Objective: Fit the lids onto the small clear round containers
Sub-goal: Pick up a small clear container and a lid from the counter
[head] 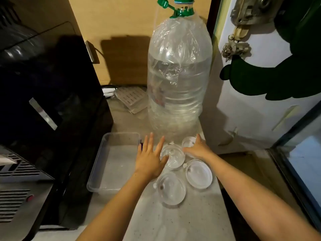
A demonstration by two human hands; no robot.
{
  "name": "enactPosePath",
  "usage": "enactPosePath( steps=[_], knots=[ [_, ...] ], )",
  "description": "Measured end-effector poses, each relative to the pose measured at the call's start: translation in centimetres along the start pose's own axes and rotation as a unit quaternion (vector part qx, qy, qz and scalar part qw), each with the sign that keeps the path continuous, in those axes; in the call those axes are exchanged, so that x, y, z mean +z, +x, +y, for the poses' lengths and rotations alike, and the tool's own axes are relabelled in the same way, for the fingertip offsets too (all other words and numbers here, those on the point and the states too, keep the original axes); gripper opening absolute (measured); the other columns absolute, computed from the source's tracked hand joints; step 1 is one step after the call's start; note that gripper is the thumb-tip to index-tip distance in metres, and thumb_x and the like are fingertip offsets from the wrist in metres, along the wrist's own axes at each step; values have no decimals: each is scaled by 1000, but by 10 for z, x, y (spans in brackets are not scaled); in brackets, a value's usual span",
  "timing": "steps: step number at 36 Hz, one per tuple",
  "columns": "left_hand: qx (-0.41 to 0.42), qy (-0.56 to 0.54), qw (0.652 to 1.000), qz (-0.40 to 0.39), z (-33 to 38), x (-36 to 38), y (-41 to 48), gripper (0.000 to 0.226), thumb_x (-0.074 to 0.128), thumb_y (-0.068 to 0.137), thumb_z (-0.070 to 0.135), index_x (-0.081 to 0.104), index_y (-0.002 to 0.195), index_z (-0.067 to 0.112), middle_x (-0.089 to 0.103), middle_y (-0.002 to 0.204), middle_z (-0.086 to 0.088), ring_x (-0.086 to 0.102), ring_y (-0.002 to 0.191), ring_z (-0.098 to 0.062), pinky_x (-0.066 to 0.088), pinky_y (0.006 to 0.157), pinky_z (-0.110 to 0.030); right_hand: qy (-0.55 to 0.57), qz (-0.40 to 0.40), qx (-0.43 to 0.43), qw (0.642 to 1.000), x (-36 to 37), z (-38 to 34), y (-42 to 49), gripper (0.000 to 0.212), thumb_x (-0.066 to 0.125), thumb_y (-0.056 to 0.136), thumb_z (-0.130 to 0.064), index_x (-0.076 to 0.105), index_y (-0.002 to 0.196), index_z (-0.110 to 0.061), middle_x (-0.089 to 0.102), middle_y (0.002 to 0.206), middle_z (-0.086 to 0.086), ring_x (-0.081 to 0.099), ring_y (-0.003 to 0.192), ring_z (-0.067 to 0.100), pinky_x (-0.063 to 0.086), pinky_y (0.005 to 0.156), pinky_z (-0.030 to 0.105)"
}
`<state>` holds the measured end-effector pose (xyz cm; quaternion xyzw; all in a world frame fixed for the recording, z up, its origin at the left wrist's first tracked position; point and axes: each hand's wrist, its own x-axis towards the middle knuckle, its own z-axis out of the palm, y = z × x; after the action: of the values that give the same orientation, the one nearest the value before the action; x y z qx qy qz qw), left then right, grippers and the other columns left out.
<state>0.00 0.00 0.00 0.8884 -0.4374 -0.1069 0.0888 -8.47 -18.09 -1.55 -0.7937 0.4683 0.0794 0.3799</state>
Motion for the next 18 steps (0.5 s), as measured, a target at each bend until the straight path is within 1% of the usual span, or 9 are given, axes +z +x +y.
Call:
enactPosePath(
  steps=[4, 7, 15, 18],
  knots=[
    [-3, 12, 1000, 2, -4, 1, 2, 60, 22, 92, 55, -25, 125, 38, -20, 154, -9, -21, 140, -26, -9, 115, -41, -23, 5, 1, 1000, 3, -4, 7, 110, 68, 72, -49, -10, 143, -20, 0, 155, 12, 9, 141, 34, 25, 111, 49],
    [-4, 7, 1000, -1, -7, 2, 5, 60, 23, 92, 54, -25, 125, 40, -19, 155, -8, -20, 141, -25, -10, 114, -40, -56, 13, -11, 998, 7, -4, 11, 110, 69, 71, -48, -8, 143, -18, 4, 155, 12, 12, 140, 33, 27, 110, 48],
    [-8, -7, 1000, 0, -11, 1, 8, 60, 24, 93, 54, -25, 126, 41, -20, 155, -8, -21, 141, -24, -9, 114, -41, -66, 32, -9, 997, 7, -3, 16, 109, 71, 71, -43, -6, 143, -15, 13, 153, 15, 17, 138, 35, 29, 108, 47],
    [-7, -29, 1000, 2, -11, 0, 10, 63, 27, 93, 53, -21, 132, 40, -18, 155, -8, -19, 141, -24, -8, 114, -40, -66, 45, -7, 997, 6, -2, 16, 110, 72, 69, -43, -4, 143, -15, 16, 151, 16, 16, 138, 36, 29, 107, 46]
  ],
)
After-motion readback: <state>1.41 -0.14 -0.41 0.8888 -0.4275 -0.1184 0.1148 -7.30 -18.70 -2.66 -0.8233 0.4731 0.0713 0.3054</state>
